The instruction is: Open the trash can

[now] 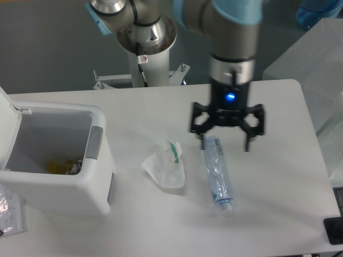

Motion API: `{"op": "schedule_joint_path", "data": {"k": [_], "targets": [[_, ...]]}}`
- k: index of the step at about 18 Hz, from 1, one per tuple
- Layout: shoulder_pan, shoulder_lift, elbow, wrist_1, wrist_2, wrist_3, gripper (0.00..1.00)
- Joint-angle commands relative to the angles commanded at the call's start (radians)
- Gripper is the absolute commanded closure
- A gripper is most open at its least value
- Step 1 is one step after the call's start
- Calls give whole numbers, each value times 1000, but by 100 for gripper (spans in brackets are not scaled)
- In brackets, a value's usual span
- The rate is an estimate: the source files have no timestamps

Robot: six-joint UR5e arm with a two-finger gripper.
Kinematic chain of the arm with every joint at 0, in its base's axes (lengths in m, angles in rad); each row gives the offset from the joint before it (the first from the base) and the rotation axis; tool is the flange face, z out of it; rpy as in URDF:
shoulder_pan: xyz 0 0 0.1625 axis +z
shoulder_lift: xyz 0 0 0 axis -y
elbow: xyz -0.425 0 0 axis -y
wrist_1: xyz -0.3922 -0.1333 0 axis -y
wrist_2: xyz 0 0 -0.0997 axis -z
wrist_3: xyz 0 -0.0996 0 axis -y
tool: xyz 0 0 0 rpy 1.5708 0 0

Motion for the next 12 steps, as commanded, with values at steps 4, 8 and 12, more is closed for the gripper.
{"op": "schedule_joint_path", "data": {"k": [4,8,12], "targets": [[28,-9,-3,-80,29,154,0],[22,-14,-20,-89,51,174,0],[-7,-23,-34,-88,101,202,0]]}}
